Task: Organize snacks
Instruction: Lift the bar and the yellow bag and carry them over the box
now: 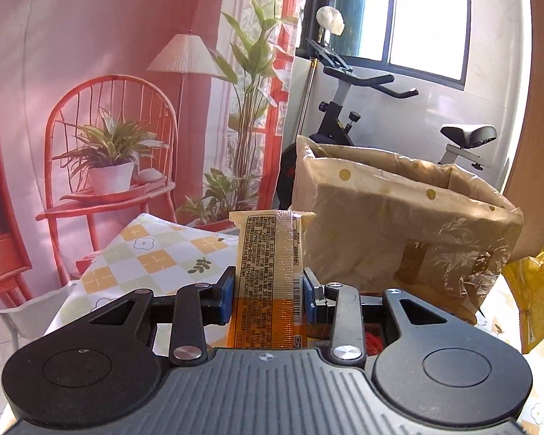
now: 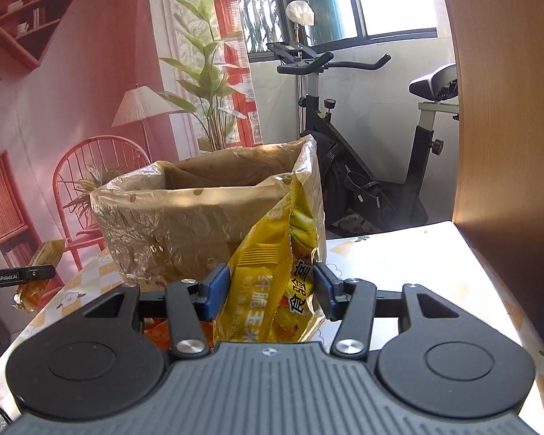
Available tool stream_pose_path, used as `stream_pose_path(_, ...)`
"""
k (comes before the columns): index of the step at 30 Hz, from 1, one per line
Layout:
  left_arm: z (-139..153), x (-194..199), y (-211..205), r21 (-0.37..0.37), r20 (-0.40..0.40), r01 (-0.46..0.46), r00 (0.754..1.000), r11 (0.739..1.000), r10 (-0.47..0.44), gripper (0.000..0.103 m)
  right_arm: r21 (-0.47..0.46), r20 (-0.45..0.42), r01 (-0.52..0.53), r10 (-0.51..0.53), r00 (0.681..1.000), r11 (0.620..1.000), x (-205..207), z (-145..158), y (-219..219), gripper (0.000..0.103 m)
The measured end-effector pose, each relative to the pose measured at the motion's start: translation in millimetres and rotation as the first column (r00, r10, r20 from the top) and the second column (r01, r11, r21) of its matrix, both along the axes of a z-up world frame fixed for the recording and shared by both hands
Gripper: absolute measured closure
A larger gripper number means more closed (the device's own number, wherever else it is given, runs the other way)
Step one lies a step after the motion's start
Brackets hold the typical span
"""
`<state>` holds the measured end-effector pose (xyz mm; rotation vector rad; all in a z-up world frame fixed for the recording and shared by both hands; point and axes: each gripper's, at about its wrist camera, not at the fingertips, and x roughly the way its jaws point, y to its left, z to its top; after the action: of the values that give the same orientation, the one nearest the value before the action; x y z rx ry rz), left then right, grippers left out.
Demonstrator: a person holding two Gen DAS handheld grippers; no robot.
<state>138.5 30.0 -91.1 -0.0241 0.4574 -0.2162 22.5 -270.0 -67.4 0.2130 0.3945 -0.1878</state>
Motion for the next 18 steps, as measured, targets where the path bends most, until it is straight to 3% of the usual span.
stream_pose_path(9, 64.6, 22.6, -37.1, -0.022, 0.145, 0.109, 0.984, 0.994, -0.104, 0.065, -0.089, 0.156, -0.018, 0.032, 0.987, 0.996, 4.9, 75.8, -8.3, 0.051)
stream_pose_path(13, 84.1, 43.5, -60.6, -0.026, 0.193, 0.161, 0.969, 0.987, -0.153, 0.065, -0.145, 0.203, -0.028, 0.057, 0.978, 0.989, 28.4, 101.1, -13.6, 0.051)
stream_pose_path(18, 92.1, 83.2, -92.9, -0.019, 0.193, 0.206, 0.961, 0.978, -0.199, 0.065, -0.13, 0.235, -0.07, 0.099, 0.967, 0.989, 74.9, 120.0, -20.7, 0.051)
